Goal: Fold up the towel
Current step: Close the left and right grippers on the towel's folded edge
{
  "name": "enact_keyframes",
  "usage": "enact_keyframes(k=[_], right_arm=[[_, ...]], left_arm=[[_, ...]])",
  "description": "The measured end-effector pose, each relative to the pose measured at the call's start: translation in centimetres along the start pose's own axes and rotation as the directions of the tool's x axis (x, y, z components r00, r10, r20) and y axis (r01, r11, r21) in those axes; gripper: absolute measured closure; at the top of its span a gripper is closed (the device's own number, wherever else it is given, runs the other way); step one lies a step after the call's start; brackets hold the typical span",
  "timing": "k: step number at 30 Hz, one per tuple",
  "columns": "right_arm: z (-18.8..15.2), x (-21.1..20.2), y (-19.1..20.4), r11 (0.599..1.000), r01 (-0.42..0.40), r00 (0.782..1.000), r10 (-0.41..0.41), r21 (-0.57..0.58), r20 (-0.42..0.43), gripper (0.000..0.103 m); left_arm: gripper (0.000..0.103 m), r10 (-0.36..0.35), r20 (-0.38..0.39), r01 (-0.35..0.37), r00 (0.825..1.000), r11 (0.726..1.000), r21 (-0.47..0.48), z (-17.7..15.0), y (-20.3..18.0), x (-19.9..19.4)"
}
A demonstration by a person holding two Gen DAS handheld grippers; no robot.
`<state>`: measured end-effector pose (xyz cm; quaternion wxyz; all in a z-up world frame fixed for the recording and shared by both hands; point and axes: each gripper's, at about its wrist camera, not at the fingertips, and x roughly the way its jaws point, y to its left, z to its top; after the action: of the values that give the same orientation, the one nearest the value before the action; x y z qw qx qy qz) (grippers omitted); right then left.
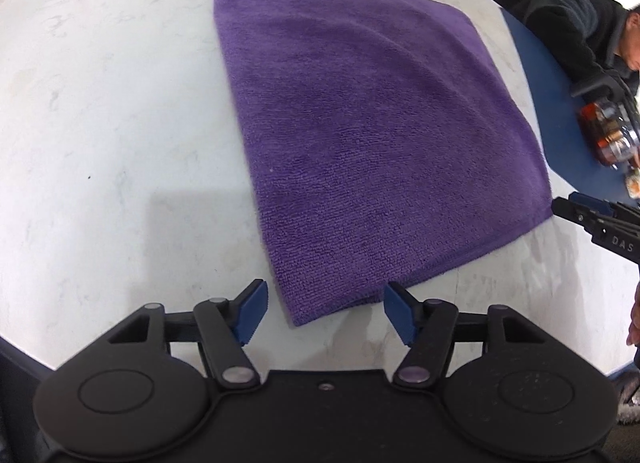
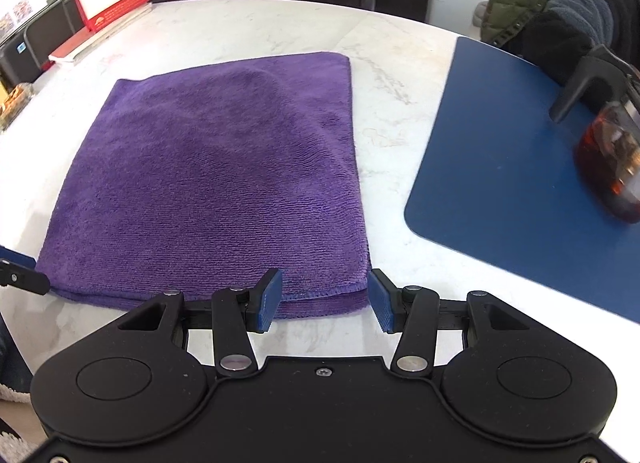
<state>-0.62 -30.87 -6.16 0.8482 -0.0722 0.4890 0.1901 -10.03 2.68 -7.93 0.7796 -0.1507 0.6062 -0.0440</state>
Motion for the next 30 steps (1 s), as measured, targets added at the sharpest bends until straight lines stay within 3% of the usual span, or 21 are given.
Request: enact_keyframes(k=[4, 8, 12, 16, 30], right_arm=[[0.2, 0.5, -0.4, 0.999, -0.032, 0.999, 0.032, -0.040, 0.003, 0.056], [0.0, 0.6, -1.0, 0.998, -0.055, 0.998, 0.055, -0.044, 0.011, 0.056], [-0.1, 0.7, -1.2, 0.996, -0.065, 0.998, 0.065, -0.061, 0.006, 0.057], [-0.4, 0.6, -1.2, 0.995, -0.069, 0.998, 0.069, -0.067, -0.002, 0.057], [-0.3, 1.6, -2.7, 0.999, -0.041, 0.999, 0.041, -0.004, -0.034, 0.064]], left_arm=[[0.050, 0.044, 0.017, -0.044, 0.999, 0.999, -0.022, -0.1, -0.4, -0.1], [0.065, 0.074, 0.023, -0.072, 0.997, 0.996, -0.054, -0.3, -0.5, -0.2], [0.071, 0.081, 0.027, -0.078, 0.996, 0.994, -0.076, -0.6, -0.5, -0.3], [0.084, 0.068, 0.025, -0.066, 0.997, 0.994, -0.081, -0.9, -0.4, -0.4], [0.091, 0.049, 0.030, -0.047, 0.998, 0.996, -0.074, -1.0, -0.3, -0.5]])
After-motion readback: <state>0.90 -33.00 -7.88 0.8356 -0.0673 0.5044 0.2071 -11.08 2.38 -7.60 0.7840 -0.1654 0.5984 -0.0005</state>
